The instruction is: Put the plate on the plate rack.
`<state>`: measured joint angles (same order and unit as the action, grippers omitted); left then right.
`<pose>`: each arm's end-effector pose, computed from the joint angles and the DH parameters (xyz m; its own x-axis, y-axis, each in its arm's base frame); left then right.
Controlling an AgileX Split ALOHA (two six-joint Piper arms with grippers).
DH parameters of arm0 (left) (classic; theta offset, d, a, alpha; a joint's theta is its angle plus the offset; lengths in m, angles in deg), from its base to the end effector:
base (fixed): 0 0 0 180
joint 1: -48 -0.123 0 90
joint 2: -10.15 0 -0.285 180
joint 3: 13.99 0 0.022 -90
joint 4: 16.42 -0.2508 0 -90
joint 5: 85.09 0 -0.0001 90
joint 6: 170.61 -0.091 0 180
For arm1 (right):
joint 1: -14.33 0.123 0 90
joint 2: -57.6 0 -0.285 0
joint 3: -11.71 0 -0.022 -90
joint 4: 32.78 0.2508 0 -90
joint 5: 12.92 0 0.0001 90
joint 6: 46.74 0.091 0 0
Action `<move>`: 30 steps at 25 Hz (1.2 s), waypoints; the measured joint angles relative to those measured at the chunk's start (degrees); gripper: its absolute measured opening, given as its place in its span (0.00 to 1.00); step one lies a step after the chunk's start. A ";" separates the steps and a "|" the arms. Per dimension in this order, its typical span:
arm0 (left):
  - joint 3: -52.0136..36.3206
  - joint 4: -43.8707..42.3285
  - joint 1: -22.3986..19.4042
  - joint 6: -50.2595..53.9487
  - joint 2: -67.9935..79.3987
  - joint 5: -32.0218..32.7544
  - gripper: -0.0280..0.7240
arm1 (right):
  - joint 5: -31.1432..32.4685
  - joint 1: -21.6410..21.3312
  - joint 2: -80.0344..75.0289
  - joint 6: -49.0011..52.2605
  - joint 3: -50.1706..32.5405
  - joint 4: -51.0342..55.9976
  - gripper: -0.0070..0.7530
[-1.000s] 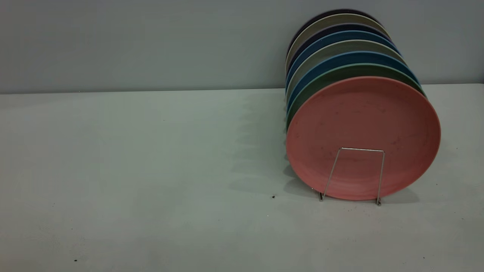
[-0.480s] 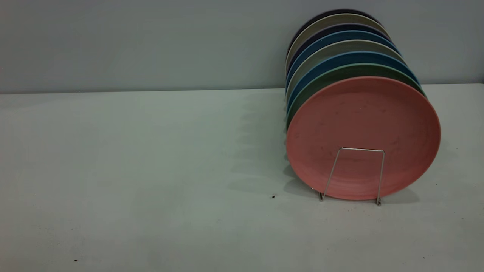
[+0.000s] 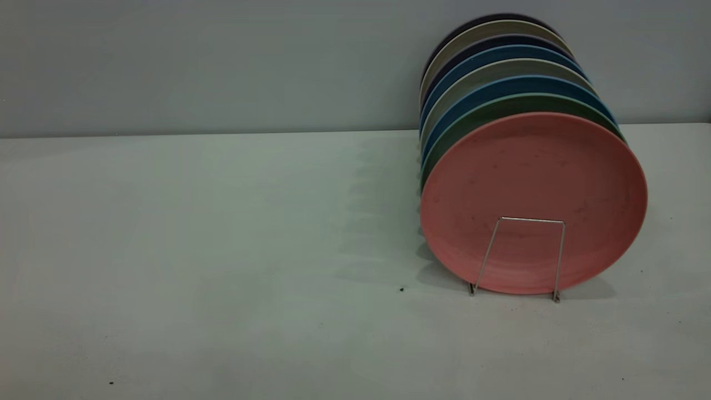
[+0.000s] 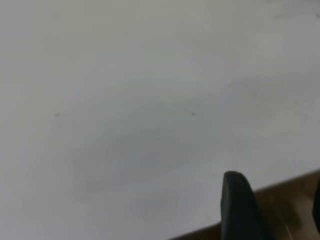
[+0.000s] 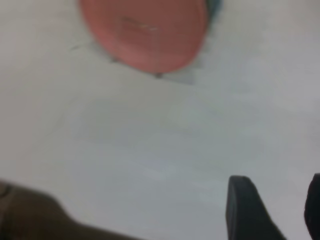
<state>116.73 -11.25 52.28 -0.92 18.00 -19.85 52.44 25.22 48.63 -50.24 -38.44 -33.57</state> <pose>-0.0075 -0.0069 0.2680 -0.5069 0.1794 -0.8431 0.2173 0.9731 0.0764 -0.0023 -0.0016 0.2634 -0.5427 -0.1724 -0.8220 -0.2155 0.9745 -0.0621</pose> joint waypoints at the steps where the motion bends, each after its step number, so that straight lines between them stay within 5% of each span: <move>1: 0.00 0.00 -0.93 0.00 -0.67 0.00 0.56 | 0.00 -1.74 0.41 0.00 0.00 0.00 0.41; 6: 0.00 0.00 -3.54 0.00 -1.34 0.06 0.56 | 0.05 -7.37 2.16 0.00 0.00 0.00 0.41; 30: 0.00 0.00 -3.60 0.00 -1.34 0.06 0.56 | 0.00 -7.53 2.23 0.07 0.00 0.00 0.41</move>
<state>116.73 -11.25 48.68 -0.92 16.66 -19.80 52.44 17.70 50.86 -50.17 -38.44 -33.57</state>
